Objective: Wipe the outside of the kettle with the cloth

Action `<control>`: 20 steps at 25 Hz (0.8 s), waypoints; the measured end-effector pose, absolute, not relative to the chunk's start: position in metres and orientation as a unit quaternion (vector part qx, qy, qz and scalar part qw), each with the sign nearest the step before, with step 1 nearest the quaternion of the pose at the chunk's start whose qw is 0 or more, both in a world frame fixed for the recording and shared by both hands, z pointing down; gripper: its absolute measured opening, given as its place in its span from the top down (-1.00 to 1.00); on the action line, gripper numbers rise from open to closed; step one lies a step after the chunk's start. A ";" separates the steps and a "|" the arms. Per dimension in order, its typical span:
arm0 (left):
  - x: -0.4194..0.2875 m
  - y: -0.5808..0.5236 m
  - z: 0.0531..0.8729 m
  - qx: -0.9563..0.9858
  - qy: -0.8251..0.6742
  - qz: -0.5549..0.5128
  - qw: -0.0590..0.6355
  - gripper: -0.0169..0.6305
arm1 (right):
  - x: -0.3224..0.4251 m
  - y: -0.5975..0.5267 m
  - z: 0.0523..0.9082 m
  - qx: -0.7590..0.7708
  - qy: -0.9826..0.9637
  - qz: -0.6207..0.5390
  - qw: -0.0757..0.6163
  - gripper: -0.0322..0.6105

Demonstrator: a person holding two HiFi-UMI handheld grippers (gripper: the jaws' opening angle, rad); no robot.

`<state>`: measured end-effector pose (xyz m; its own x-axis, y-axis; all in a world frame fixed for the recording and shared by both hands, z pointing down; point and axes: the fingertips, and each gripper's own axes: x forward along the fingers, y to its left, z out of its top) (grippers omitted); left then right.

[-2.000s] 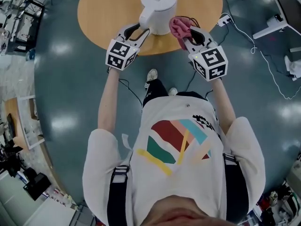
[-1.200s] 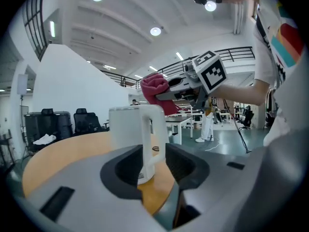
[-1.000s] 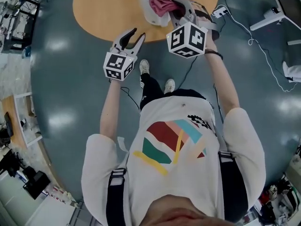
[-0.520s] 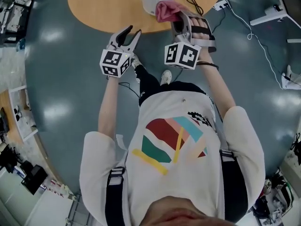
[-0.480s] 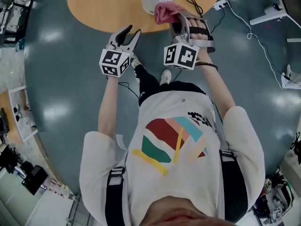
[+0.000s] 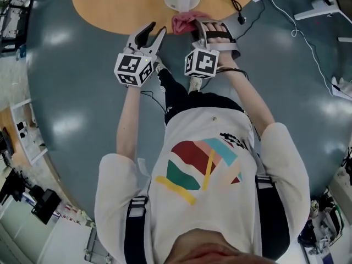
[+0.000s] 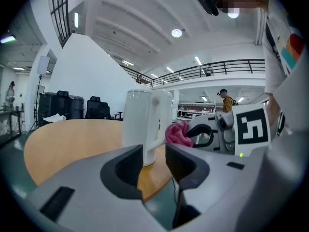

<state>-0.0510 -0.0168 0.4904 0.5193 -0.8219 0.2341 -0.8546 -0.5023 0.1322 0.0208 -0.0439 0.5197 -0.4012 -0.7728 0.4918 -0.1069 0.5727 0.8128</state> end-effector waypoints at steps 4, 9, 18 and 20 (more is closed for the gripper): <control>-0.053 -0.026 0.489 0.865 -0.484 0.063 0.114 0.36 | 0.013 -0.051 0.542 0.275 -0.760 -0.350 0.474 0.75; -0.049 -0.033 0.481 0.869 -0.480 0.045 0.110 0.36 | 0.011 -0.055 0.563 0.255 -0.814 -0.261 0.453 0.75; -0.041 -0.042 0.466 0.885 -0.455 0.057 0.083 0.36 | 0.070 -0.091 0.476 0.301 -0.902 -0.086 0.298 0.75; -0.035 -0.044 0.460 0.890 -0.445 0.062 0.075 0.36 | 0.068 -0.104 0.450 0.285 -0.925 -0.023 0.252 0.76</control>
